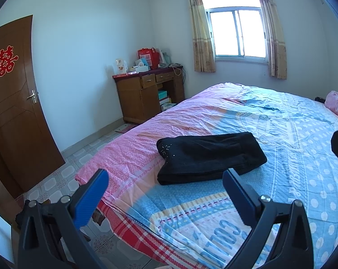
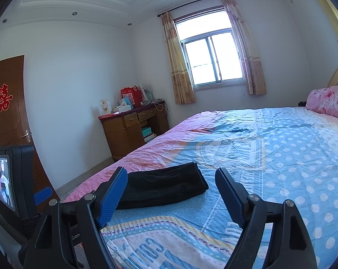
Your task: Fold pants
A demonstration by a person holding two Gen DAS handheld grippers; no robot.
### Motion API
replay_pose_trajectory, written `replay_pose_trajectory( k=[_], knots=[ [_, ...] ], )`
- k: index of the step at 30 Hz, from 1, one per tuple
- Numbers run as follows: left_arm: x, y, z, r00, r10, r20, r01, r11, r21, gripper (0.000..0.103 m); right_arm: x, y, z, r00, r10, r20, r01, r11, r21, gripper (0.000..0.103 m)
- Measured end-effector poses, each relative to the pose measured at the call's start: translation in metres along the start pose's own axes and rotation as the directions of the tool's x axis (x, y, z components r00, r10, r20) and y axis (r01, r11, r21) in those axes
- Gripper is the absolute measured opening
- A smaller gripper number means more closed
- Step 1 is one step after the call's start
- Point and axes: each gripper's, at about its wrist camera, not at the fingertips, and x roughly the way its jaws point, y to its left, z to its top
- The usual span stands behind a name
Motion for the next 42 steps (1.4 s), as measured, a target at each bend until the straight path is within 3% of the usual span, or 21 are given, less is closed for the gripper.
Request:
replay_pose_trajectory(
  k=[18,31,37,42],
  knots=[
    [0.007,0.002,-0.0006,1.0,-0.014,-0.028,0.014,1.0,-0.004,0.103,0.0011,0.0024,-0.001,1.0,-0.003,-0.017,0.003,1.0,0.004,0.082],
    [0.0037,-0.0024,0.0005,1.0,-0.003,-0.001,0.003,1.0,0.023,0.103,-0.001,-0.0008,-0.0008,1.0,-0.011,-0.013,0.011,1.0,0.015,0.082],
    [0.0057,-0.0005,-0.0007,0.998,-0.062,-0.017,0.062,0.998,-0.002,0.103,-0.0039,-0.0021,-0.0014,1.0,-0.022,-0.007,0.022,1.0,0.022,0.082],
    [0.0074,-0.005,-0.0021,0.999,-0.039,-0.022,0.039,0.999,0.021,0.103,-0.0041,-0.0039,-0.002,1.0,-0.02,-0.015,0.02,0.999,0.035,0.082]
  ],
)
